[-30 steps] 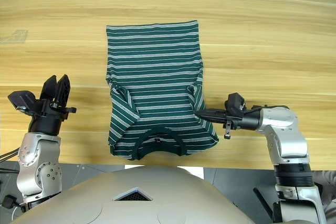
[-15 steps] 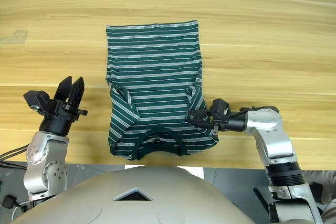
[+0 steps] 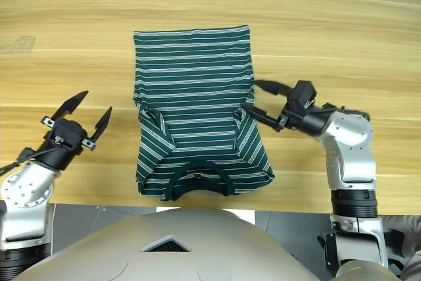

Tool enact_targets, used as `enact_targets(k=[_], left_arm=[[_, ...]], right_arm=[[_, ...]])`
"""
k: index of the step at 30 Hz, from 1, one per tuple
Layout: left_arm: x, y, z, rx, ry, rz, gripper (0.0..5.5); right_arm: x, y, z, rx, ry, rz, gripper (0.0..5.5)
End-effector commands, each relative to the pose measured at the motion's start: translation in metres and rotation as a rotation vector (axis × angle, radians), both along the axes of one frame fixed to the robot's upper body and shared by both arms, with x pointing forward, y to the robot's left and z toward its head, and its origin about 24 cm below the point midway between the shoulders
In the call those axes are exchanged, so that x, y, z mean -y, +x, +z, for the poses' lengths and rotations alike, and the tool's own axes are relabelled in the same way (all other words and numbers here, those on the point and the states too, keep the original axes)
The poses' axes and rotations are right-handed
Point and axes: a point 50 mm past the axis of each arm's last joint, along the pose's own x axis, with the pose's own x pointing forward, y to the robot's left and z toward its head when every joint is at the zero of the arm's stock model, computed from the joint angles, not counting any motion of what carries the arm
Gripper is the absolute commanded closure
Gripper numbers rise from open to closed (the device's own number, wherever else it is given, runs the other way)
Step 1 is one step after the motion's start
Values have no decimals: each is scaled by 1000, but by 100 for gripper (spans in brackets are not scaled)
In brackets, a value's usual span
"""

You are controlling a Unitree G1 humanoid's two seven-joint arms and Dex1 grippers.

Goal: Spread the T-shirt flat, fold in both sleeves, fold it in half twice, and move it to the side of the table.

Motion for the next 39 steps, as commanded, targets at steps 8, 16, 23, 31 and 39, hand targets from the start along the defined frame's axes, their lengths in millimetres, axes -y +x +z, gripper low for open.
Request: enact_targets(k=[8,16,23,31,39], left_arm=[[-20,-49,-22,-26,644,-599,291],[-8,-73,-43,-59,577,-759,291],[6,-64,-52,-8,511,-756,291],[15,-66,-56,-11,486,-790,291],[18,-66,-59,-22,490,-797,336]], right_arm=[[55,-18,-5,591,-778,351,267],[66,-59,-41,506,-809,637,267],[48,-80,-59,456,-694,685,267],[38,-85,-62,433,-650,682,267],[37,-90,-65,390,-654,684,338]])
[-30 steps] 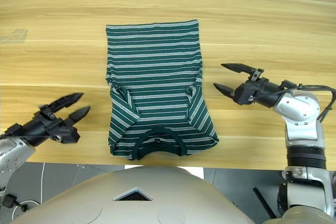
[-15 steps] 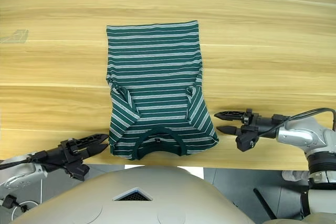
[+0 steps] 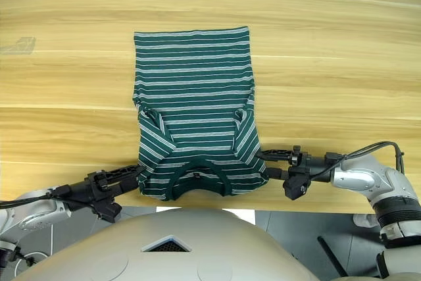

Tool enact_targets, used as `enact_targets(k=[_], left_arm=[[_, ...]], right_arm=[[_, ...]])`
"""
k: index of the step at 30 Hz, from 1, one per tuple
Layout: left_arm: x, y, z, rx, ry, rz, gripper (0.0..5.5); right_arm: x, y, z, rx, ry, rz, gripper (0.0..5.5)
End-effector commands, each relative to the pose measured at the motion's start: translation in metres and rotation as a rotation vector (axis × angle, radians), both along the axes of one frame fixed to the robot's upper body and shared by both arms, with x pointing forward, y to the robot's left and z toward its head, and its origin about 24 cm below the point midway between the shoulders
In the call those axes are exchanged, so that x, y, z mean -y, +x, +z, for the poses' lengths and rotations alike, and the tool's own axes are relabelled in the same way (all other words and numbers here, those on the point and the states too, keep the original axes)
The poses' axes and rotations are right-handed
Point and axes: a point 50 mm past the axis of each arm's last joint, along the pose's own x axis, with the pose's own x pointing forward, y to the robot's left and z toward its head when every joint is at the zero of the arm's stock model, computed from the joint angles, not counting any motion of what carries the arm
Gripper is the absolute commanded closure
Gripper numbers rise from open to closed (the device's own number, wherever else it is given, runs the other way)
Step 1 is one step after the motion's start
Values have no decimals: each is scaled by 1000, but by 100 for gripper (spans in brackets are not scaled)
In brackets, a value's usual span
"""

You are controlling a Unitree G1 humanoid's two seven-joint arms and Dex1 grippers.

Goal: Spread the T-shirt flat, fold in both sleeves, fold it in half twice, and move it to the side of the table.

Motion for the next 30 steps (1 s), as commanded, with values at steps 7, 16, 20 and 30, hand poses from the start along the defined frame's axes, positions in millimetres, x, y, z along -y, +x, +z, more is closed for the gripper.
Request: enact_targets(k=[7,16,20,30], left_arm=[[-4,-1,-4,-24,59,-4,451],[-22,4,9,-162,66,196,549],[-26,-2,18,-429,42,331,549],[-33,-8,65,-859,-141,541,549]], right_arm=[[3,-11,-11,-81,-100,24,474],[-5,-13,-9,-177,-48,-61,550],[-16,-2,4,-302,53,-201,550],[-35,12,71,-734,211,-337,550]])
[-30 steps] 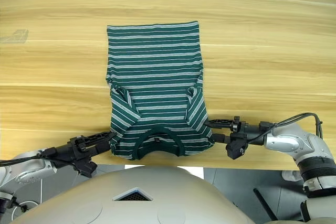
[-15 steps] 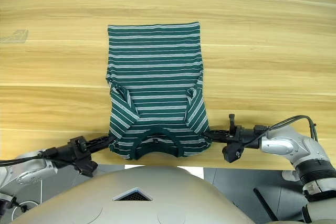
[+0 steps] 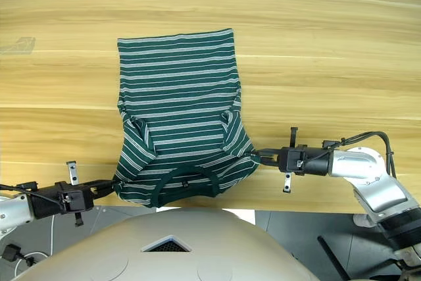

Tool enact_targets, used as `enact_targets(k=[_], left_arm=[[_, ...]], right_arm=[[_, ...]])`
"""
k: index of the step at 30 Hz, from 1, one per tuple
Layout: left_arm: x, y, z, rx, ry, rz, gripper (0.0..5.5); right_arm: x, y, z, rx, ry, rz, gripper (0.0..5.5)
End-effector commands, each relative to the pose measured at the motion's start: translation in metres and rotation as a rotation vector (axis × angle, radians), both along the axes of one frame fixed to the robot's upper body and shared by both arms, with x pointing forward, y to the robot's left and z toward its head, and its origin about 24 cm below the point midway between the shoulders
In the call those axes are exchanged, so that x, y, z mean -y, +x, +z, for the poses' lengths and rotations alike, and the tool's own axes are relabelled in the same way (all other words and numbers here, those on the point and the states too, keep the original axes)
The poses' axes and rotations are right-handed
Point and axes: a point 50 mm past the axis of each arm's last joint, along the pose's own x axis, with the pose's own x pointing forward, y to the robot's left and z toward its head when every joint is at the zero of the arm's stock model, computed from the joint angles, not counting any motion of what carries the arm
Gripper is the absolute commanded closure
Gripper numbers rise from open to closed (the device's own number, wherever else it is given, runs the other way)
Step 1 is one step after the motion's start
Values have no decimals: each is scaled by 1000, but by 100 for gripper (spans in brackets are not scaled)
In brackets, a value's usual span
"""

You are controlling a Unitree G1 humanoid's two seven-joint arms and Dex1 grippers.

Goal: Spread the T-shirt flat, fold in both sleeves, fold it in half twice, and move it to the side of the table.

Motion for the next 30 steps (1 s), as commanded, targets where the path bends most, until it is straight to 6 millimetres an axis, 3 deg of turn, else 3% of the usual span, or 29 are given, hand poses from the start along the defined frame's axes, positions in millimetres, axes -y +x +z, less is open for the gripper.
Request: enact_targets(k=[1,8,13,17,21,24,28,30], left_arm=[[-11,0,20,-55,-12,68,549],[-31,-5,33,-92,34,127,549],[-25,-7,42,-97,-9,112,549],[-19,12,48,-68,-26,64,549],[-13,53,61,116,-23,44,549],[-15,92,66,303,-4,96,549],[-23,154,45,458,2,304,549],[-19,174,30,473,-19,362,549]], right_arm=[[-6,2,30,-47,40,4,550],[-14,-12,44,-106,82,-4,550],[-14,-14,43,-107,79,-22,550],[-13,-6,37,-63,57,-56,550],[-12,15,37,19,62,-99,550],[-9,41,35,91,77,-152,550],[-9,98,25,182,121,-274,550],[-15,119,13,192,129,-304,550]])
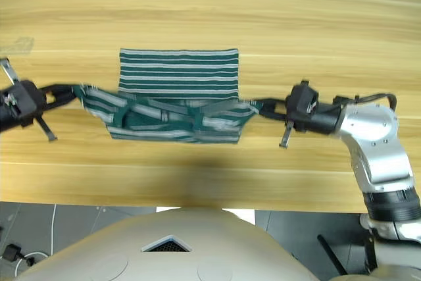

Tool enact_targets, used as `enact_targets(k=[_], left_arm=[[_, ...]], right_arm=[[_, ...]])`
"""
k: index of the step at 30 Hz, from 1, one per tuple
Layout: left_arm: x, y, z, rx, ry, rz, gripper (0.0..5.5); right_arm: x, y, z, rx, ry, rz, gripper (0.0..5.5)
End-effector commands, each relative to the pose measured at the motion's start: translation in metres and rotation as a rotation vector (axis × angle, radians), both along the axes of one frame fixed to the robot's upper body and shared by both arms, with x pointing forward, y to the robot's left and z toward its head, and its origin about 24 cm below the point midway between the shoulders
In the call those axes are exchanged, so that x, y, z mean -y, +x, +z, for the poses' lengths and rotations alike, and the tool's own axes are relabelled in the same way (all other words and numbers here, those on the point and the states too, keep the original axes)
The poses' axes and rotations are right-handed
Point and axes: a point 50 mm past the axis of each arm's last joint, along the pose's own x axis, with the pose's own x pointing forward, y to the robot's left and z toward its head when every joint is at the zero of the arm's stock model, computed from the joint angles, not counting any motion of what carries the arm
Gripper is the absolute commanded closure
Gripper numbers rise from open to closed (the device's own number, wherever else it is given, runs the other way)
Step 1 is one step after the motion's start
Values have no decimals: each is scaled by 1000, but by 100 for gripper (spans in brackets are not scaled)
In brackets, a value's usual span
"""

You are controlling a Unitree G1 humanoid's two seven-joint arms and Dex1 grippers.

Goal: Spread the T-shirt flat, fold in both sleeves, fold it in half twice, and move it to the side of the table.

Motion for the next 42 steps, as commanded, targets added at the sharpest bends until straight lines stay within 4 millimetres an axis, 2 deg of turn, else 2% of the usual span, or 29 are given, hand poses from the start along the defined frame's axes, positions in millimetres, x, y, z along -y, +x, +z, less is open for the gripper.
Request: enact_targets(k=[1,4,7,11,15,16,20,22,26,31,34,37,42], left_arm=[[7,39,-31,26,-47,103,549],[12,50,-52,-1,-64,124,549],[17,54,-72,-41,-79,121,549],[24,61,-84,-42,-122,132,549],[30,74,-80,43,-187,190,550],[27,80,-76,77,-214,232,516],[19,102,-63,215,-326,437,460],[18,109,-68,202,-377,526,449],[22,101,-91,118,-373,526,449],[19,92,-102,91,-420,555,449],[13,93,-85,198,-492,574,449],[10,95,-57,318,-550,568,449],[25,88,-29,404,-599,484,449]], right_arm=[[-13,42,-20,36,10,-60,550],[-24,62,-34,48,5,-96,550],[-31,74,-44,49,-3,-116,550],[-32,83,-52,51,-24,-152,550],[-23,95,-50,72,-28,-244,475],[-21,97,-49,84,-24,-269,460],[-17,106,-47,152,-23,-389,389],[-16,109,-46,181,-13,-454,356],[-18,108,-51,197,-17,-478,298],[-35,103,-60,228,-86,-393,209],[-50,107,-61,266,-228,-271,209],[-51,113,-67,269,-483,-178,209],[-39,131,-65,339,-789,-270,209]])
